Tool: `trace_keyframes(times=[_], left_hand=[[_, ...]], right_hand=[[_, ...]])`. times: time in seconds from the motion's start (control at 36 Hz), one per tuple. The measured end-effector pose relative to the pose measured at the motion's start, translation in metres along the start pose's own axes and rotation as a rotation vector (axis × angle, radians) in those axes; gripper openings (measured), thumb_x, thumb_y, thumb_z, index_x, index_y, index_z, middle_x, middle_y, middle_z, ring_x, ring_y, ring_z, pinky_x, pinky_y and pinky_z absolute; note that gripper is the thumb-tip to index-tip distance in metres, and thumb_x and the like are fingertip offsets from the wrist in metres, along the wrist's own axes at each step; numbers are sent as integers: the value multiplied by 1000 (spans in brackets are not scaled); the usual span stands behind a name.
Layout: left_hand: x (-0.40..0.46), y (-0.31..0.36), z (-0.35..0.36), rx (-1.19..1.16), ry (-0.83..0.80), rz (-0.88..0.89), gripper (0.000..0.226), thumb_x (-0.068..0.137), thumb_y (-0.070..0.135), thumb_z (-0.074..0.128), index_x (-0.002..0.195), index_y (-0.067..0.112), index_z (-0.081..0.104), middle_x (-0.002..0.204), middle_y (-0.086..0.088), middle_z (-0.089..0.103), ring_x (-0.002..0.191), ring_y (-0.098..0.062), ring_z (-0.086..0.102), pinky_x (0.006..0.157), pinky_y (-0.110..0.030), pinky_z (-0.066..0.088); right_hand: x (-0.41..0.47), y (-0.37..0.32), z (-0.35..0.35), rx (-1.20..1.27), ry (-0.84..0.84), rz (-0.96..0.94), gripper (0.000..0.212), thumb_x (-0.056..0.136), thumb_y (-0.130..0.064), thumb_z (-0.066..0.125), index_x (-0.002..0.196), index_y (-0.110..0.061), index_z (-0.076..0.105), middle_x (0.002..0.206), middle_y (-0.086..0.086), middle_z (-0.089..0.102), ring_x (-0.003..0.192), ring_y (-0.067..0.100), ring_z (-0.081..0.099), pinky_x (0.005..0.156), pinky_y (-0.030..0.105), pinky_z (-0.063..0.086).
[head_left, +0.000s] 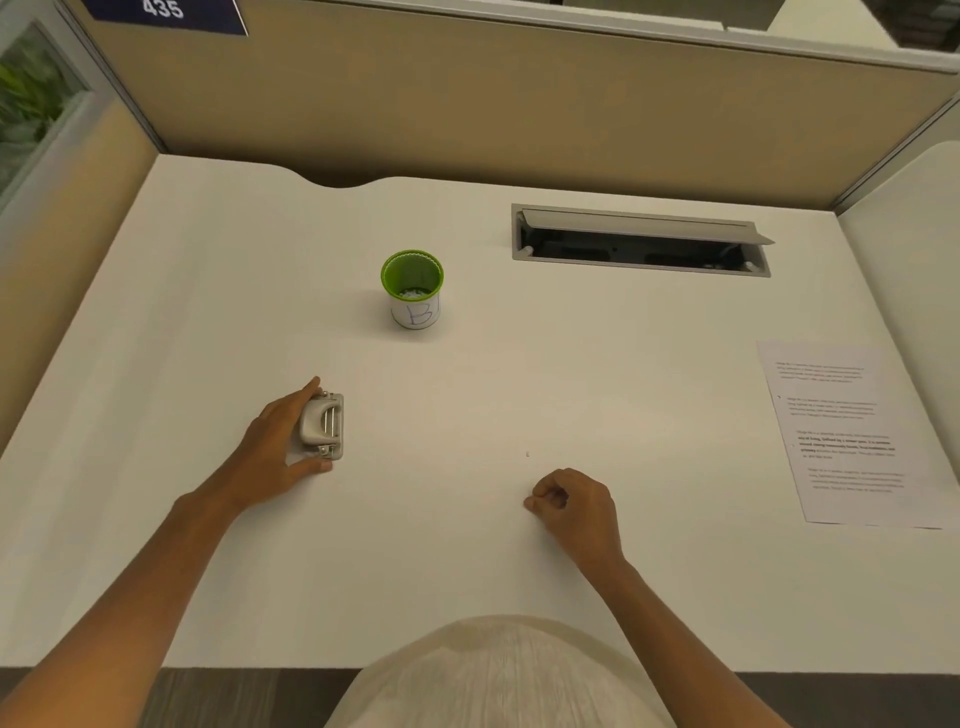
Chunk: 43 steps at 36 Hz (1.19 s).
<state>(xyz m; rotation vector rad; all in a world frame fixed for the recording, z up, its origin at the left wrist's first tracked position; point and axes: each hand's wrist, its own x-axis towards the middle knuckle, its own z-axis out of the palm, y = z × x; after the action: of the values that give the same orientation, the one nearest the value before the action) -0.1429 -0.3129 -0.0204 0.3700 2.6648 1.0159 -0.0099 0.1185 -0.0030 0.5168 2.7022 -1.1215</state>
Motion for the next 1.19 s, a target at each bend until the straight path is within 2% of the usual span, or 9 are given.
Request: trace_keyframes(times=[0.25,0.39,0.56,0.69,0.75,0.86,1.06,1.14,1.19], left_hand=[[0,3,0,-16,8,4,123,71,20,99,169,24,25,162,9,48,140,11,36,121,-35,31],[-1,1,0,-15,8,13,125,72,20,99,169,27,22,163,11,47,146,-11,41,124,-39,33],[-3,0,2,-41,-13,-36,125,74,20,97,170,32,18,165,15,42,142,20,27,125,-36,30],[-8,0,6,-87,19,-77,135,74,16,97,170,39,6,158,48,24,144,24,25,124,-33,26],[-10,2,8,-89,43,-85,141,71,17,99,169,41,1,164,45,16,149,20,23,125,-36,25],[-16,2,12,-51,89,-70,150,67,26,101,168,43,-8,178,19,1,164,-19,19,130,-48,23],[-32,4,30,-62,180,-56,151,65,43,99,169,35,-10,177,21,-7,166,-17,12,131,-57,25],[-39,15,39,-19,278,-22,144,69,70,85,169,31,-10,177,20,-9,165,-3,0,134,-52,16],[-41,26,47,25,353,19,133,75,80,70,169,25,-7,179,8,-2,167,-13,4,135,-53,3]], right_hand=[[18,-12,0,75,43,-1,18,77,-12,92,83,-18,76,86,-6,74,78,14,69,75,32,57],[31,-21,-2,89,59,-14,16,80,-10,89,89,-16,77,92,-6,74,83,13,69,76,26,54],[44,-26,-2,53,52,-23,14,82,-12,89,93,-14,80,93,-5,74,81,9,68,76,21,49],[48,-26,-3,-7,33,-38,10,84,-14,88,91,-11,82,93,-2,73,81,15,69,79,27,54],[48,-27,-3,-31,22,-47,6,85,-14,86,89,-11,83,92,-2,72,82,17,69,77,28,53],[49,-28,0,-124,0,-70,4,89,-14,81,86,-14,83,88,-5,67,78,16,63,65,18,41],[48,-35,5,-286,4,-86,15,94,-3,69,86,-9,80,87,-6,62,77,17,56,60,27,36],[46,-37,7,-353,-8,-106,18,96,1,62,91,-6,77,100,2,69,87,24,63,65,28,39],[44,-40,8,-418,-26,-124,19,96,4,57,96,-5,74,106,4,68,98,27,64,66,30,41]])
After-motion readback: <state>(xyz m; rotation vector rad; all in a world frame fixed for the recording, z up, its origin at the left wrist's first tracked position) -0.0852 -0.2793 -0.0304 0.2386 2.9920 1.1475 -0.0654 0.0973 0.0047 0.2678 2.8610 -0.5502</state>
